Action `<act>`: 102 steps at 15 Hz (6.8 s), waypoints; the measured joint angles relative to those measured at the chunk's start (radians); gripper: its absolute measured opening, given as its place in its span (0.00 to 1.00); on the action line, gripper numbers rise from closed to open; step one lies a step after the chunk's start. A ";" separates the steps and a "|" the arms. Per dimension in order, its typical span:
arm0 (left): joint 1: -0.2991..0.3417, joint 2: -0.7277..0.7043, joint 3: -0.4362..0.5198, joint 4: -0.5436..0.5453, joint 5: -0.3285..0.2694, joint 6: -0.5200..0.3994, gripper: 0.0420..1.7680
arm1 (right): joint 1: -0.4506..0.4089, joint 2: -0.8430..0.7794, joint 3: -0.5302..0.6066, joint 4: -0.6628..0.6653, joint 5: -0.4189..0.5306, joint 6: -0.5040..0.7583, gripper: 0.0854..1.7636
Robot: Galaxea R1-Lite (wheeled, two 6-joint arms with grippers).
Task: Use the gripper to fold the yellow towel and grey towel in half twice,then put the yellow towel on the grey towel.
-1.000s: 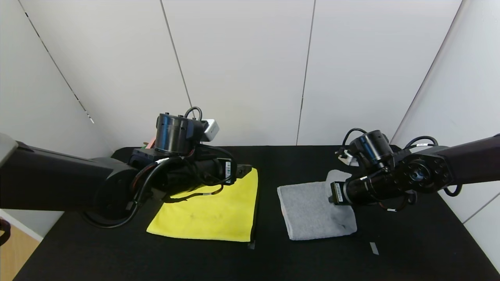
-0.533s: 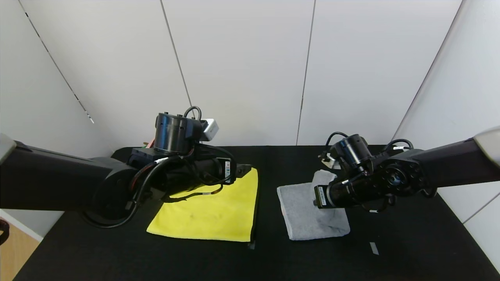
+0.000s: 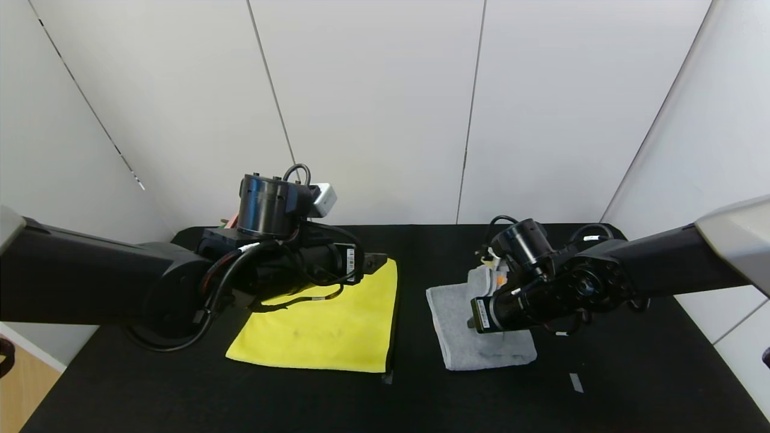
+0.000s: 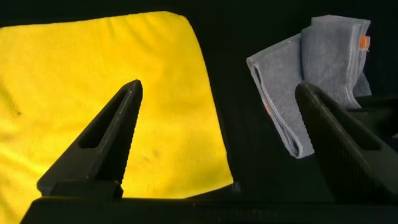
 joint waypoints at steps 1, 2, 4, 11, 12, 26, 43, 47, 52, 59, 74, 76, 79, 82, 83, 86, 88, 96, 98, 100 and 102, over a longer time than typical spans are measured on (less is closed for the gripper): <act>0.000 0.000 0.000 0.000 0.000 0.000 0.97 | 0.004 0.001 0.003 0.000 0.000 0.000 0.35; 0.001 0.000 0.000 0.000 0.000 0.000 0.97 | 0.009 0.001 0.005 0.000 0.000 0.000 0.43; 0.003 0.000 0.000 0.000 0.000 0.001 0.97 | 0.023 0.000 0.009 0.000 -0.001 0.001 0.55; 0.005 -0.003 0.000 -0.001 0.000 0.002 0.97 | 0.090 -0.034 0.018 -0.001 -0.001 0.010 0.80; 0.005 -0.003 0.000 -0.001 0.000 0.001 0.97 | 0.103 -0.038 0.018 -0.001 0.000 0.010 0.82; 0.015 -0.015 -0.002 0.002 -0.002 0.001 0.97 | 0.172 -0.074 0.017 -0.001 0.009 0.011 0.94; 0.406 -0.104 0.079 0.208 -0.161 0.135 0.97 | 0.240 0.090 -0.232 -0.009 0.041 0.011 0.96; 0.477 -0.120 0.184 0.213 -0.165 0.176 0.97 | 0.245 0.142 -0.300 -0.011 0.038 0.098 0.96; 0.512 -0.126 0.254 0.217 -0.165 0.199 0.97 | 0.257 0.174 -0.330 -0.010 0.034 0.157 0.96; 0.543 -0.030 0.285 0.197 -0.165 0.215 0.97 | 0.273 0.191 -0.324 -0.002 0.025 0.206 0.96; 0.554 0.180 0.257 0.080 -0.201 0.262 0.97 | 0.283 0.188 -0.293 -0.012 -0.011 0.203 0.97; 0.553 0.182 0.254 0.077 -0.202 0.262 0.97 | 0.283 0.188 -0.293 -0.011 -0.011 0.203 0.97; 0.552 0.182 0.254 0.056 -0.203 0.262 0.97 | 0.285 0.187 -0.291 -0.012 -0.012 0.202 0.97; 0.547 0.182 0.257 0.054 -0.202 0.263 0.86 | 0.288 0.187 -0.291 -0.013 -0.012 0.202 0.97; 0.545 0.182 0.259 0.054 -0.201 0.264 0.76 | 0.288 0.187 -0.291 -0.012 -0.012 0.202 0.97; 0.535 0.184 0.264 0.053 -0.201 0.263 0.52 | 0.287 0.187 -0.291 -0.012 -0.013 0.202 0.97; 0.531 0.189 0.264 0.053 -0.201 0.262 0.41 | 0.287 0.187 -0.291 -0.013 -0.012 0.202 0.97; 0.530 0.192 0.266 0.048 -0.202 0.262 0.05 | 0.287 0.187 -0.291 -0.011 -0.013 0.203 0.97; 0.530 0.191 0.271 0.018 -0.205 0.262 0.05 | 0.289 0.188 -0.291 -0.011 -0.013 0.203 0.97; 0.519 0.189 0.285 -0.010 -0.210 0.262 0.05 | 0.290 0.191 -0.293 -0.011 -0.013 0.203 0.97; 0.498 0.186 0.296 -0.025 -0.210 0.262 0.05 | 0.294 0.200 -0.298 -0.010 -0.013 0.203 0.97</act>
